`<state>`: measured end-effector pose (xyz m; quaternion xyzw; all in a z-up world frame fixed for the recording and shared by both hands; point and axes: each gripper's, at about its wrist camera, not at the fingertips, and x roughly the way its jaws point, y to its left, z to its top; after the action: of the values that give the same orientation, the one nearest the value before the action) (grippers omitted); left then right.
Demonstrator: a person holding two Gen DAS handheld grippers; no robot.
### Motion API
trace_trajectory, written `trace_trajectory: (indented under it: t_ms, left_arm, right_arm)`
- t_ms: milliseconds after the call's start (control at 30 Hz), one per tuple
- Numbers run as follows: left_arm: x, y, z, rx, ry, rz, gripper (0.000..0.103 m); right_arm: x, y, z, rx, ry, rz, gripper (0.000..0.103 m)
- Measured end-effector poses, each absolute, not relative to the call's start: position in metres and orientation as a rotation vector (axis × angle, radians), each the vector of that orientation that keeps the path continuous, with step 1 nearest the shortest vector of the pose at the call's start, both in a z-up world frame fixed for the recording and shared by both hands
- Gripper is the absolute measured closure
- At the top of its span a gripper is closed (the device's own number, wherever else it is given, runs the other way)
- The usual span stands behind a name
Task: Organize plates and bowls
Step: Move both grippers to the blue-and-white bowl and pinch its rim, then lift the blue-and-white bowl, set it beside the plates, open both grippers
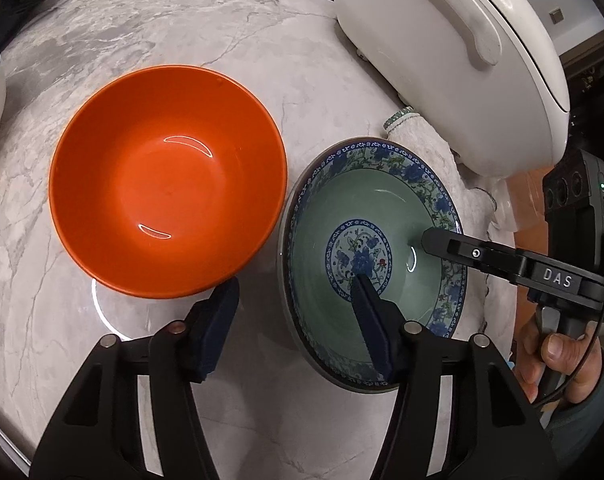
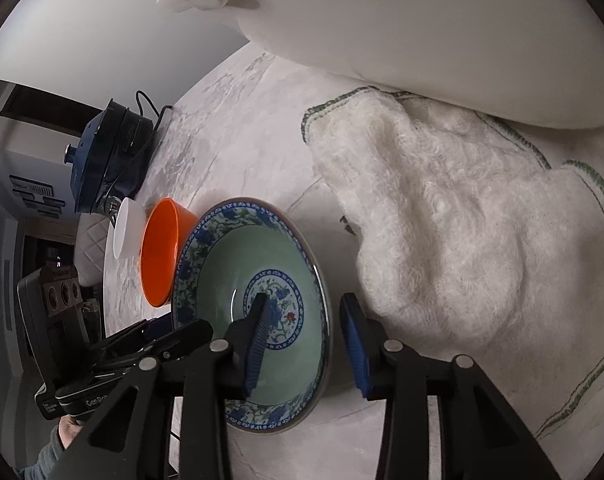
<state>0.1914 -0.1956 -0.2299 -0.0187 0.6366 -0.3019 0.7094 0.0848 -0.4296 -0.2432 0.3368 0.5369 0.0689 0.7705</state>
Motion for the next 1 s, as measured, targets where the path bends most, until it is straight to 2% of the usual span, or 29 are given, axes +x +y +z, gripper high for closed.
trace_trajectory:
  t_ms: [33,67,133,200,400,667,1000]
  left_arm:
    - [0.192,-0.197,-0.231,-0.037,1.419,-0.677,0.064]
    - [0.193,-0.198,-0.231,-0.031,1.425,-0.682,0.070]
    - [0.195,-0.200,-0.231,-0.026,1.436,-0.697,0.074]
    - [0.196,-0.203,-0.231,-0.004,1.443,-0.720,0.085]
    - [0.204,-0.205,-0.231,-0.019,1.468,-0.760,0.088]
    - [0.191,-0.203,-0.228,0.003,1.475,-0.762,0.088]
    - [0.138,-0.145,-0.199,-0.014,1.459,-0.728,0.088]
  right_arm:
    - [0.087,-0.430,-0.244,0.732,1.176,0.150,0.079]
    - [0.089,-0.431,-0.246,0.733,1.189,0.146,0.081]
    - [0.092,-0.432,-0.246,0.734,1.206,0.144,0.085]
    - [0.092,-0.434,-0.247,0.748,1.223,0.148,0.087]
    - [0.091,-0.439,-0.247,0.749,1.253,0.161,0.091]
    - [0.081,-0.435,-0.242,0.739,1.257,0.159,0.090]
    - [0.052,-0.391,-0.219,0.686,1.260,0.227,0.090]
